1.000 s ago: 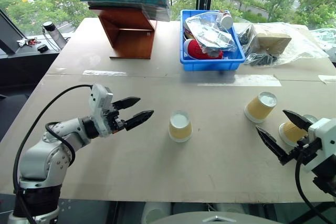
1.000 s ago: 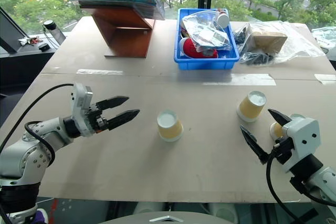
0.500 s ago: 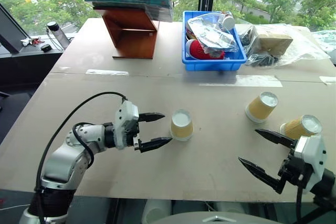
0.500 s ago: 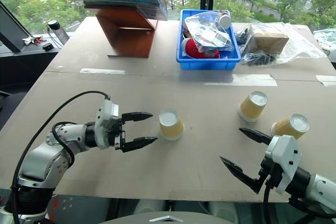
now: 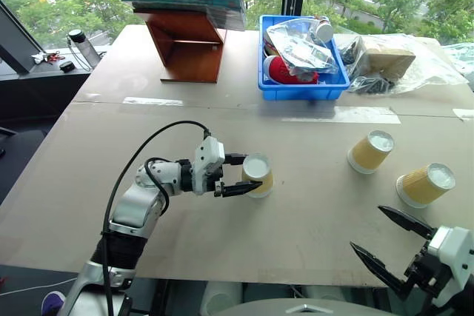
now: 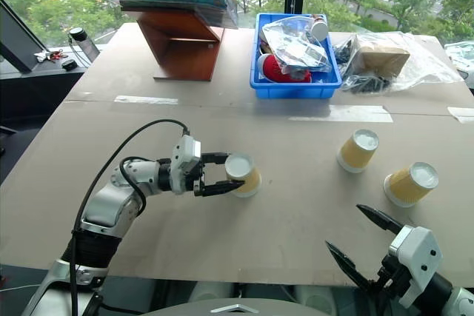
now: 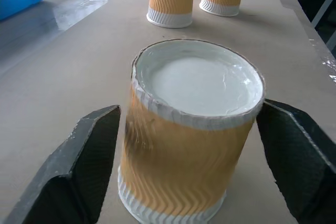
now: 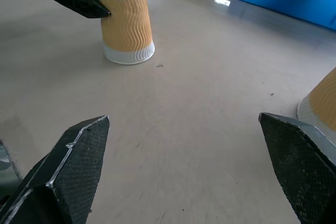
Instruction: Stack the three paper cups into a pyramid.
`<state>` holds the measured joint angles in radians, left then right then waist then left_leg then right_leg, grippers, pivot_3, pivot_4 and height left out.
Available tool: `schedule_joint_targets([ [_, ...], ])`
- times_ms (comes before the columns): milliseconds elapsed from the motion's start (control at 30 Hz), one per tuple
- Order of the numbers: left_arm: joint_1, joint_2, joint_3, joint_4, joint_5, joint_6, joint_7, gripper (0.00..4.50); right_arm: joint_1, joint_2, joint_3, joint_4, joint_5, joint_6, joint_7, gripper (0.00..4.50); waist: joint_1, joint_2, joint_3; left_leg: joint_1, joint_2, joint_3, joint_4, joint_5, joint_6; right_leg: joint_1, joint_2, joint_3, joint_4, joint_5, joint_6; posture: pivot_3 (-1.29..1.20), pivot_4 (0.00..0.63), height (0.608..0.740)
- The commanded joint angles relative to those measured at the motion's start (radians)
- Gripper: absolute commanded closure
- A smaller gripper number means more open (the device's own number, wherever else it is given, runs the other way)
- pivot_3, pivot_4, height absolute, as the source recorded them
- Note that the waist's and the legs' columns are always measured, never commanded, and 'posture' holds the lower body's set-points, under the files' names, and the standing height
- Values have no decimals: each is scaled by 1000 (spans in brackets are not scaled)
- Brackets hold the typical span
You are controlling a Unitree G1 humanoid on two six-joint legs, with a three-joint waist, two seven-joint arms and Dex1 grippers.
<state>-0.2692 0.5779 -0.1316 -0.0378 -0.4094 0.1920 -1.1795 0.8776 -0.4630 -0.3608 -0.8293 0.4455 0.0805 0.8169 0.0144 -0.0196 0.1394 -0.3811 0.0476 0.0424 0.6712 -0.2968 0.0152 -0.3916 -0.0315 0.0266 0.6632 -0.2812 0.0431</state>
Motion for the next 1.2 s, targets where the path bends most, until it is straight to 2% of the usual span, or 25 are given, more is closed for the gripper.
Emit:
schedule_joint_targets([
  [33, -21, -8, -6, 33, 21, -57, -30, 1886, 16, 14, 10, -40, -16, -41, -15, 0, -1, 0, 0, 0, 0, 0, 0, 0, 0, 0, 0, 0, 0, 0, 0, 0, 150, 740],
  [333, -85, -23, 9, 110, 33, -92, -53, 1886, 0, 20, 48, -55, -46, -35, -63, 0, -1, 0, 0, 0, 0, 0, 0, 0, 0, 0, 0, 0, 0, 0, 0, 0, 150, 740],
  [733, -138, -89, -21, 102, 57, -53, -8, 1886, -15, 16, 53, -85, -67, -11, -129, 0, -1, 0, 0, 0, 0, -1, 1, 0, 0, 0, 0, 0, 0, 0, 0, 0, 150, 740],
  [1200, -118, -64, -37, 29, 74, 13, 6, 1886, -12, 16, 56, -106, -68, 9, -150, 0, -1, 0, 0, 0, 0, -1, 1, 0, 0, 0, 0, 0, 1, 0, 0, 0, 150, 740],
])
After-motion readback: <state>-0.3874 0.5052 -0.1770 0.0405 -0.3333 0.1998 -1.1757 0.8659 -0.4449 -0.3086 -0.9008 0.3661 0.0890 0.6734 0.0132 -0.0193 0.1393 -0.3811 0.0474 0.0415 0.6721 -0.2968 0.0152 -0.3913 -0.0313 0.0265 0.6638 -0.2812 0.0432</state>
